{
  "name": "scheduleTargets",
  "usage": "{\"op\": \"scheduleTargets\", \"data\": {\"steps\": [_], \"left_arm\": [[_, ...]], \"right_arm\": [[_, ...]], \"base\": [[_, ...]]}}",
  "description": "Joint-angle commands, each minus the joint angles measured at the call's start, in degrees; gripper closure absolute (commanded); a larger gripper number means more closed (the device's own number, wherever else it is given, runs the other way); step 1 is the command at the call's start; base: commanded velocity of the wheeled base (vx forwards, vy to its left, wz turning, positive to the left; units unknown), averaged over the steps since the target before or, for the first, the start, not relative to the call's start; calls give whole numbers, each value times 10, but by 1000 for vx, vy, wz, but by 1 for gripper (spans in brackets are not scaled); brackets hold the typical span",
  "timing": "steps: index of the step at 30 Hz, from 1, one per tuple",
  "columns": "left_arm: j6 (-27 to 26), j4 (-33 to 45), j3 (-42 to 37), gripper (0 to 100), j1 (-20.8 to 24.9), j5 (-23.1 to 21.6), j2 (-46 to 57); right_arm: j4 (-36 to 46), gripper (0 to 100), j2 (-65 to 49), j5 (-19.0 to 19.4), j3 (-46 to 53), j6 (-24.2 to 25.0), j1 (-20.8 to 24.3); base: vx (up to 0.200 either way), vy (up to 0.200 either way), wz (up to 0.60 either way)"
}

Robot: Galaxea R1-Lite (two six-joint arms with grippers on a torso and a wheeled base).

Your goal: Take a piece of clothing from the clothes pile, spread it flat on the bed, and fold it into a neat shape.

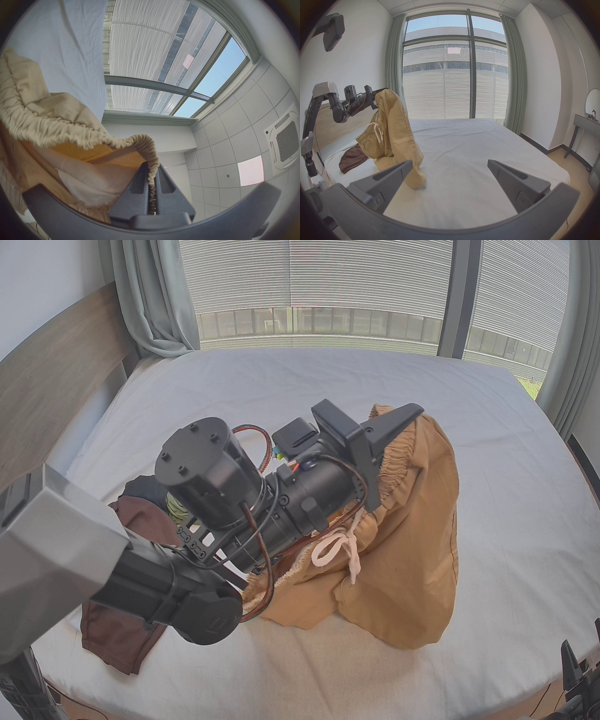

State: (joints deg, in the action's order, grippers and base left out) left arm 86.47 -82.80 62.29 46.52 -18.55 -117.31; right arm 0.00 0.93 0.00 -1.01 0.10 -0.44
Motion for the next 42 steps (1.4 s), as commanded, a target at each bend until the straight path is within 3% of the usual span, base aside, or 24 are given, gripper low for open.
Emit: {"op": "scheduleTargets", "data": {"steps": [1,11,16,21,29,31,39,42], "left_arm": [[2,-4,8,100,9,0,10],[43,-25,13,100,23,2,48],[76,-37,13,100,6,6,68],[69,-42,-40,100,-25,8,42],[-95,-61,-172,100,-111,4,20],[-103,-61,-179,100,-115,4,21],[-231,-61,-260,100,-153,5,20],[-256,-61,-278,100,-167,5,18]], "right_arm": [[0,0,-9,0,9,0,0],[0,0,-9,0,9,0,-1],[0,0,-9,0,9,0,-1],[0,0,-9,0,9,0,0],[0,0,-9,0,9,0,0],[0,0,-9,0,8,0,0],[0,0,-9,0,9,0,-1],[0,0,-9,0,9,0,-1]], "base": [[0,0,0],[0,0,0],[0,0,0],[0,0,0],[0,0,0],[0,0,0],[0,0,0],[0,0,0]]}}
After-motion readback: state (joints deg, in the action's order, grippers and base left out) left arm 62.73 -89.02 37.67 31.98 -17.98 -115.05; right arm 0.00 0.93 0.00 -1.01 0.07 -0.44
